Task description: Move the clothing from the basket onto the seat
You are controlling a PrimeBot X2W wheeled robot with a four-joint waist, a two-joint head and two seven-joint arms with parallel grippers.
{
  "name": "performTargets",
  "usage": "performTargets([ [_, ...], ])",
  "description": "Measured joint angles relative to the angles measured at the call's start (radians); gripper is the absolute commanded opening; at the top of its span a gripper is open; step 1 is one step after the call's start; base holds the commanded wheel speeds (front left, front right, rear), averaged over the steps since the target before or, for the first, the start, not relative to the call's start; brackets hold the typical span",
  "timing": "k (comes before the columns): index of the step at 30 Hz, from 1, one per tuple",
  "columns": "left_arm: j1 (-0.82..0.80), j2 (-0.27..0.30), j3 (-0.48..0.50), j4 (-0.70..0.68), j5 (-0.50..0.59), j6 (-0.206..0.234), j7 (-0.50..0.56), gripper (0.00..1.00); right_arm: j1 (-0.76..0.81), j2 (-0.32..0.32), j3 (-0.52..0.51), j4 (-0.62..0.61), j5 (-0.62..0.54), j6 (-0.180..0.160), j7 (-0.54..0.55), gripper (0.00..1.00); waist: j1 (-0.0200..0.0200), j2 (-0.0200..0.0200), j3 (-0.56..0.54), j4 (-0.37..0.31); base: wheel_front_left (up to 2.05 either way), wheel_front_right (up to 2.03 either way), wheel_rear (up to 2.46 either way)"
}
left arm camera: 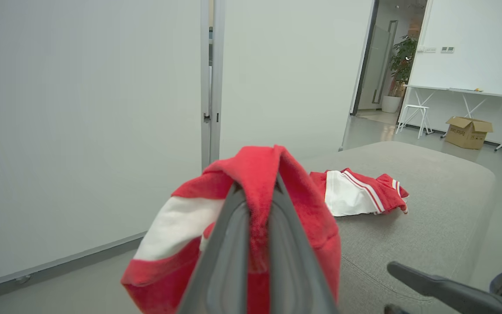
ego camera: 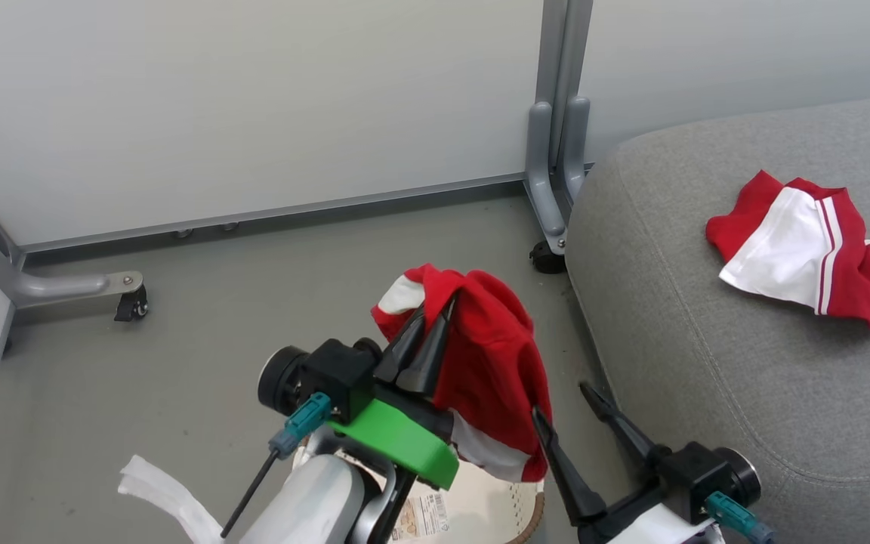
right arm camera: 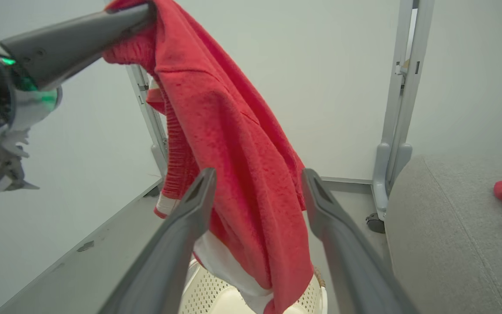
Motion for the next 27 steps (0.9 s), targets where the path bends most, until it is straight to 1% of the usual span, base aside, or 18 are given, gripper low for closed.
performTargets([
  [4, -0.016, -0.008, -0.042, -0.050, 0.002, -0.002, 0.018, 0.00, -0.026, -0.013, 0.035, 0.028, 0.009, 0.000, 0.000, 1.00, 0.0000, 0.0000, 0.004, 0.004, 0.00, 0.00, 0.00],
  [8, -0.029, -0.015, -0.079, -0.102, 0.000, -0.002, 0.033, 0.00, -0.037, -0.016, 0.035, 0.049, 0.008, 0.000, 0.000, 1.00, 0.0000, 0.0000, 0.008, 0.010, 0.00, 0.00, 0.00],
  [11, -0.034, -0.016, -0.102, -0.131, -0.003, 0.006, 0.047, 0.00, -0.037, -0.016, 0.037, 0.070, 0.000, 0.000, 0.000, 1.00, 0.0000, 0.0000, 0.011, 0.018, 0.00, 0.00, 0.00],
  [12, -0.036, -0.017, -0.107, -0.136, -0.005, 0.007, 0.050, 0.00, -0.037, -0.019, 0.047, 0.075, 0.000, 0.000, 0.000, 0.45, 0.0000, 0.0000, 0.012, 0.022, 0.00, 0.00, 0.00],
  [13, -0.038, -0.017, -0.112, -0.137, -0.007, 0.008, 0.051, 0.00, -0.038, -0.023, 0.060, 0.078, -0.001, 0.000, 0.000, 0.00, 0.0000, 0.0000, 0.013, 0.025, 0.00, 0.00, 0.00],
  [16, -0.041, -0.017, -0.116, -0.128, -0.006, 0.017, 0.059, 0.00, -0.038, -0.026, 0.083, 0.081, 0.002, 0.000, 0.000, 0.00, 0.0000, 0.0000, 0.015, 0.031, 0.00, 0.00, 0.00],
  [27, -0.042, 0.002, -0.106, -0.068, -0.008, 0.033, 0.065, 0.00, -0.040, -0.030, 0.086, 0.078, 0.018, 0.000, 0.000, 0.00, 0.0000, 0.0000, 0.024, 0.030, 0.00, 0.00, 0.00],
])
